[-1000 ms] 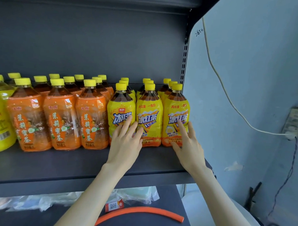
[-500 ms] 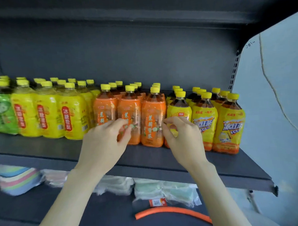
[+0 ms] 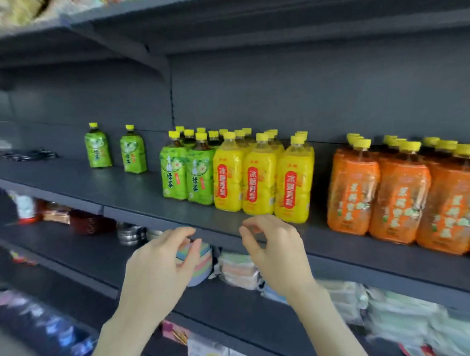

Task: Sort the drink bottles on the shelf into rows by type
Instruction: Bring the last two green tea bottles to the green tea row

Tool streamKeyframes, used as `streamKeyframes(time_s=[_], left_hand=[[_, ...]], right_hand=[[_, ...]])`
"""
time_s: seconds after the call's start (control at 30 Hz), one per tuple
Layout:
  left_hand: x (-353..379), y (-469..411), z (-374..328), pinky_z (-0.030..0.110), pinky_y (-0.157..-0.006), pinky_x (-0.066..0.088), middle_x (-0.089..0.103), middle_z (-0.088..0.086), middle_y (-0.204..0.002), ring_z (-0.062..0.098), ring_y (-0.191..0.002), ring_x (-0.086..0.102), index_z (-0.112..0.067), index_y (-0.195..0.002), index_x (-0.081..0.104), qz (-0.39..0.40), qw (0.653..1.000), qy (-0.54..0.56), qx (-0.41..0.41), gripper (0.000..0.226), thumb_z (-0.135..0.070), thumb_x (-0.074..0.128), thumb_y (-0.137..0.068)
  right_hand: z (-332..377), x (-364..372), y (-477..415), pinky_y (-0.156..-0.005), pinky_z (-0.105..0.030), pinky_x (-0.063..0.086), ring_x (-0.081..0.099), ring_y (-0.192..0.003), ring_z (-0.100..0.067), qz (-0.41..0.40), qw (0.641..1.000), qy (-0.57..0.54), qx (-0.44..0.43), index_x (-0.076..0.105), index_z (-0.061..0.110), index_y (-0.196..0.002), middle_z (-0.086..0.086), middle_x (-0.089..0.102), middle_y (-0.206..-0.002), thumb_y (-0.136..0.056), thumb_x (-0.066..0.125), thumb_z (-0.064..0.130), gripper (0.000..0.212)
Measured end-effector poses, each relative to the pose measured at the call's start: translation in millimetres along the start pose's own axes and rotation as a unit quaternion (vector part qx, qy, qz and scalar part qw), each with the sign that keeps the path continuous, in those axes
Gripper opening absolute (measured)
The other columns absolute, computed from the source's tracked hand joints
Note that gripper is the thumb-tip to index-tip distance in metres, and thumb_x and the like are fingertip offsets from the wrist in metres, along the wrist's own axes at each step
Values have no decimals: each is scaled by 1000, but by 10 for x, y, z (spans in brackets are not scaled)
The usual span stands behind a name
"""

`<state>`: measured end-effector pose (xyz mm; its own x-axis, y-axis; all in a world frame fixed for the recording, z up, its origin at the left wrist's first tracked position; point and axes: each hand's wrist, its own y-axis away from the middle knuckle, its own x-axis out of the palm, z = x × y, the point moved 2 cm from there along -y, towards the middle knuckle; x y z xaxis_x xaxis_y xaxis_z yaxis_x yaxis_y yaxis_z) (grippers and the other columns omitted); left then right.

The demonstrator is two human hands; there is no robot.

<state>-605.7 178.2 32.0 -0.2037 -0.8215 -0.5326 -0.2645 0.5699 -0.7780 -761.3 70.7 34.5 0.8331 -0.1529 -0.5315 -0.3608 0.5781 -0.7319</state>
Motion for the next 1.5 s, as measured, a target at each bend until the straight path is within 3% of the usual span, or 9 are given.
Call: streamKeyframes(time_s=[0.13, 0.33, 0.5, 0.63, 0.77, 0.9, 1.13, 1.3, 1.5], left_hand=[[-123, -341, 578, 36, -62, 57, 70, -7, -80, 14, -74, 68, -17, -97, 70, -26, 999, 21, -1, 40, -45, 46, -81], [-18, -916, 1402, 35, -66, 55, 68, -10, -84, 8, -80, 66, -21, -99, 69, -32, 999, 39, 9, 39, -47, 45, -81], [154, -1392, 2243, 37, -67, 56, 66, -15, -82, 4, -78, 65, -26, -99, 68, -13, 999, 39, -15, 38, -51, 45, -81], [113, -1846, 2980, 39, -62, 54, 66, -15, -82, 9, -74, 66, -27, -98, 68, -26, 999, 35, -31, 39, -53, 45, -79], [42, -2165, 3691, 40, -70, 55, 67, -14, -81, 11, -73, 66, -27, -98, 67, -29, 998, 39, -41, 39, -53, 46, -79], [-3, -2410, 4436, 37, -70, 54, 66, -18, -80, 4, -77, 65, -28, -96, 67, -38, 996, 51, -57, 36, -52, 47, -78], [14, -2824, 5757, 33, -76, 53, 67, -17, -80, 0, -81, 61, -22, -96, 69, -7, 991, 110, -70, 12, -25, 67, -84], [155, -3238, 6438, 30, -79, 52, 68, -9, -85, 2, -78, 62, -19, -98, 68, 19, 982, 168, -80, 14, -22, 67, -84], [605, -3659, 7033, 33, -82, 50, 63, -1, -104, 13, -91, 60, -15, -109, 61, 36, 968, 221, -116, 26, -23, 67, -84]], right_hand=[[271, 500, -419, -63, -37, 54, 65, -78, -17, -5, 1000, -11, -23, 71, 15, -95, 2, 70, -92, -89, 54, 30, 24], [344, 1295, -1093, -63, -36, 56, 65, -74, -15, -34, 998, -29, -36, 71, 11, -98, 0, 70, -94, -90, 61, 24, 18], [332, 2107, -1701, -67, -37, 56, 67, -79, -17, -38, 998, -36, -27, 71, 12, -97, -1, 70, -93, -90, 63, 22, 15], [553, 2777, -2273, -69, -41, 55, 65, -80, -19, -29, 998, -41, -44, 70, 14, -94, 1, 69, -91, -89, 54, 31, 24], [809, 3385, -2702, -64, -41, 55, 64, -75, -20, -13, 997, -44, -58, 70, 13, -91, 1, 68, -89, -88, 56, 28, 21], [1040, 4003, -3051, -69, -41, 54, 64, -77, -20, 2, 998, -29, -54, 70, 13, -96, 2, 68, -95, -90, 60, 25, 16], [1376, 5127, -3491, -76, -39, 52, 63, -89, -24, 13, 1000, 16, 19, 68, 14, -104, -1, 67, -104, -93, 57, 28, 21], [1501, 5715, -3860, -78, -38, 51, 62, -94, -25, 3, 996, 34, 83, 68, 14, -103, -2, 67, -105, -92, 57, 27, 20], [1230, 6149, -4212, -82, -44, 51, 61, -95, -28, -35, 984, 74, 159, 68, 12, -102, -7, 67, -105, -91, 59, 27, 21]])
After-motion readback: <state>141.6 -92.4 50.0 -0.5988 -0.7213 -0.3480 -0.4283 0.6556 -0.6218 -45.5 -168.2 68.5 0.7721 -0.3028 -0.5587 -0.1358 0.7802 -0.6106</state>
